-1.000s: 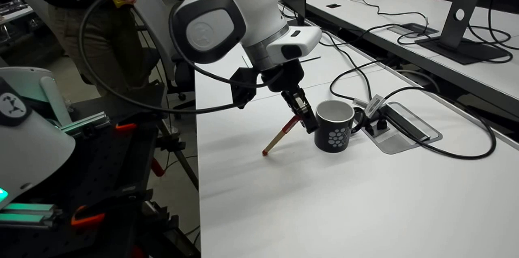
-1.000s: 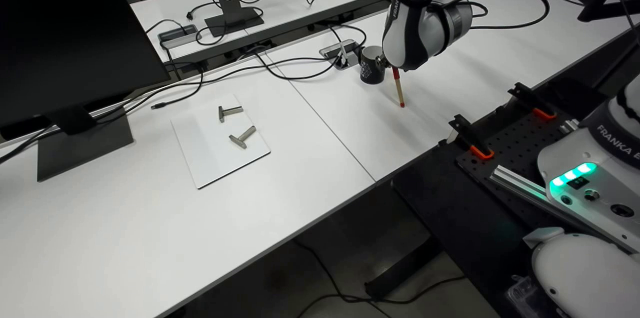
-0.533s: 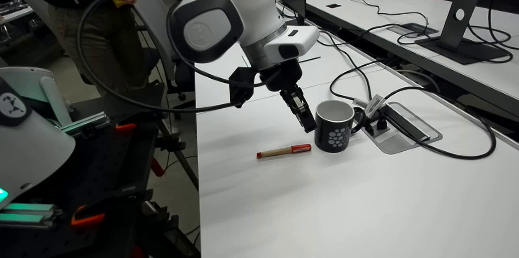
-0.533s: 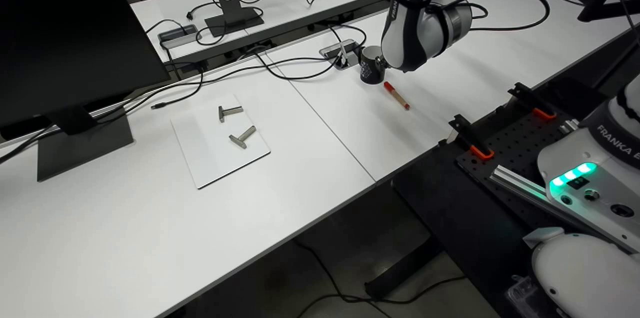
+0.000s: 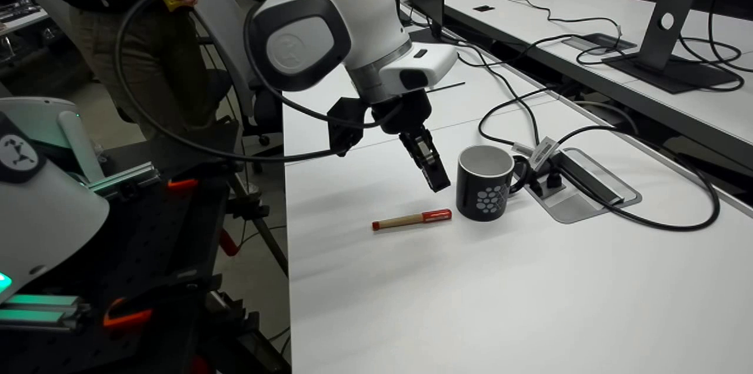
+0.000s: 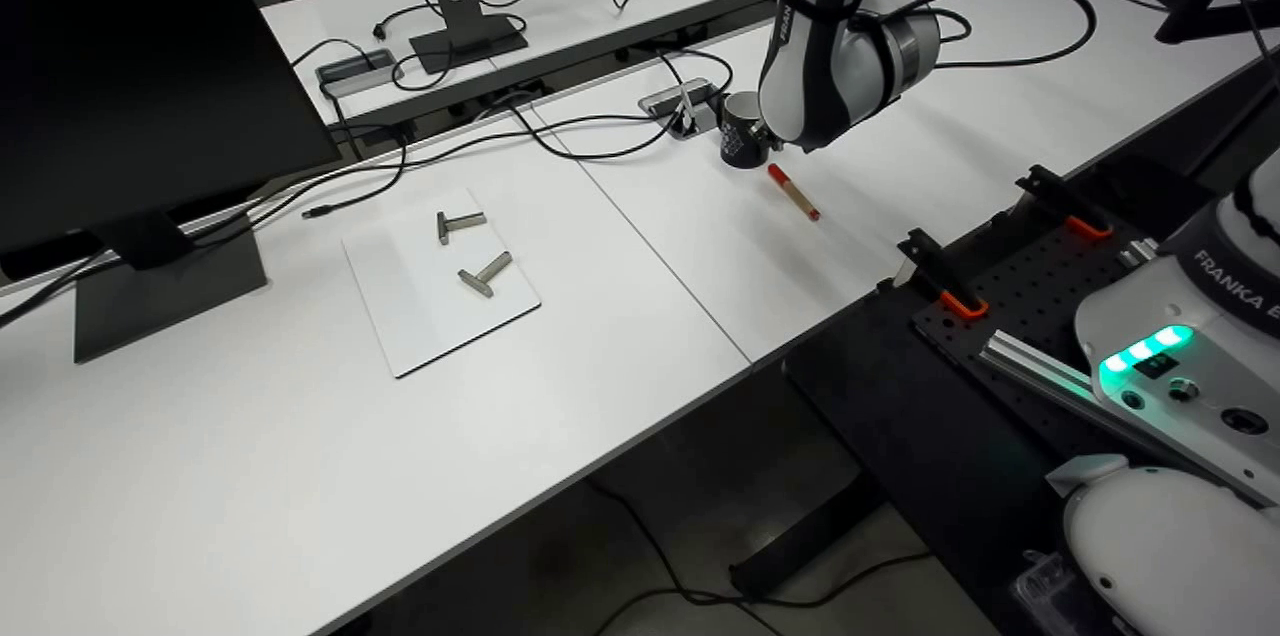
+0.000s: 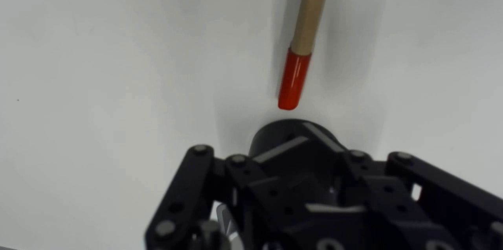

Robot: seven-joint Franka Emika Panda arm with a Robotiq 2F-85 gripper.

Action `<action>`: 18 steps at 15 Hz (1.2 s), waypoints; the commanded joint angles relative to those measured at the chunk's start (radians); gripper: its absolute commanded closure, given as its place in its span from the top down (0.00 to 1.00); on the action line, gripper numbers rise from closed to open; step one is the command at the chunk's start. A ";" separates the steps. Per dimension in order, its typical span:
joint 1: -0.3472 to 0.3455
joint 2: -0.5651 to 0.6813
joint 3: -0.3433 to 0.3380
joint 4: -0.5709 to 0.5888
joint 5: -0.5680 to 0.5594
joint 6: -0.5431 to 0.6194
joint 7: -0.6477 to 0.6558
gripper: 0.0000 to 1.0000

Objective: Pick the marker and put it in the cup

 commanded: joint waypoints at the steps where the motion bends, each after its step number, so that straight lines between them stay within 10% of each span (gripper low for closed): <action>1: -0.005 0.000 0.003 0.000 -0.002 0.001 -0.002 0.23; 9: -0.007 0.000 0.004 0.000 -0.003 -0.001 -0.001 0.26; 10: -0.007 0.000 0.004 0.000 -0.003 -0.001 -0.001 0.51; 18: -0.025 0.009 0.017 0.001 -0.010 -0.004 -0.001 0.96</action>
